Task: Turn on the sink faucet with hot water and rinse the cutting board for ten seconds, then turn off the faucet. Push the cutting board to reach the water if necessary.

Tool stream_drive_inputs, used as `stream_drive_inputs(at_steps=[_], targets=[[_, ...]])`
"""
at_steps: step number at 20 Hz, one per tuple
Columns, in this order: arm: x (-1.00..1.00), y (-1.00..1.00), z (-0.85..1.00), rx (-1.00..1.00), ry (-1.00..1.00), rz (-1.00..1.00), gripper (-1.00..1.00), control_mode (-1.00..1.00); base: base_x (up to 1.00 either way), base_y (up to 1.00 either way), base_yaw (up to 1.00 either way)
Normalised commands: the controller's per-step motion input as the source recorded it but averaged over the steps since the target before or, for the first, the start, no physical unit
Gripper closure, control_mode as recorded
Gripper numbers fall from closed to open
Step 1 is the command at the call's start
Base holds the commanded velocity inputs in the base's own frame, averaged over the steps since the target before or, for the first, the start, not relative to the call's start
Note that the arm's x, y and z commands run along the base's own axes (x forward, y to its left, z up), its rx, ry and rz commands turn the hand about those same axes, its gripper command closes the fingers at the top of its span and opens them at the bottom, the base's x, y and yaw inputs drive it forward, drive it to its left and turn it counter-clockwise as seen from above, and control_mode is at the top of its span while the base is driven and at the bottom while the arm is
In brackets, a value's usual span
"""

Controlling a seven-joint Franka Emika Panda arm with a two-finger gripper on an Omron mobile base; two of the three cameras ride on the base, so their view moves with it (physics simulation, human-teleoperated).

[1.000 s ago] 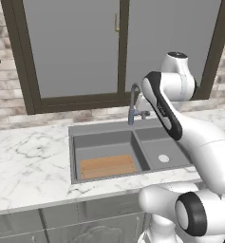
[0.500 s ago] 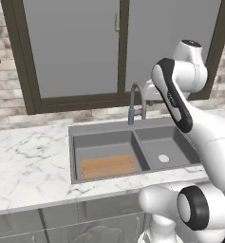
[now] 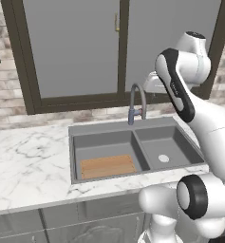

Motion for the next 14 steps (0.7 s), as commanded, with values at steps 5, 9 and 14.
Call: stream_drive_inputs(at_steps=[5,9,14], targets=[[0.40,-0.04,-0.29,-0.04,-0.01,0.00,-1.00,-1.00,0.00,0.00,0.00],[0.34,0.00,-0.43,-0.08,0.00,-0.01,-1.00,-1.00,0.00,0.00,0.00],[0.22,-0.03,-0.15,-0.05,-0.01,-0.01,-1.00,-1.00,0.00,0.00,0.00]])
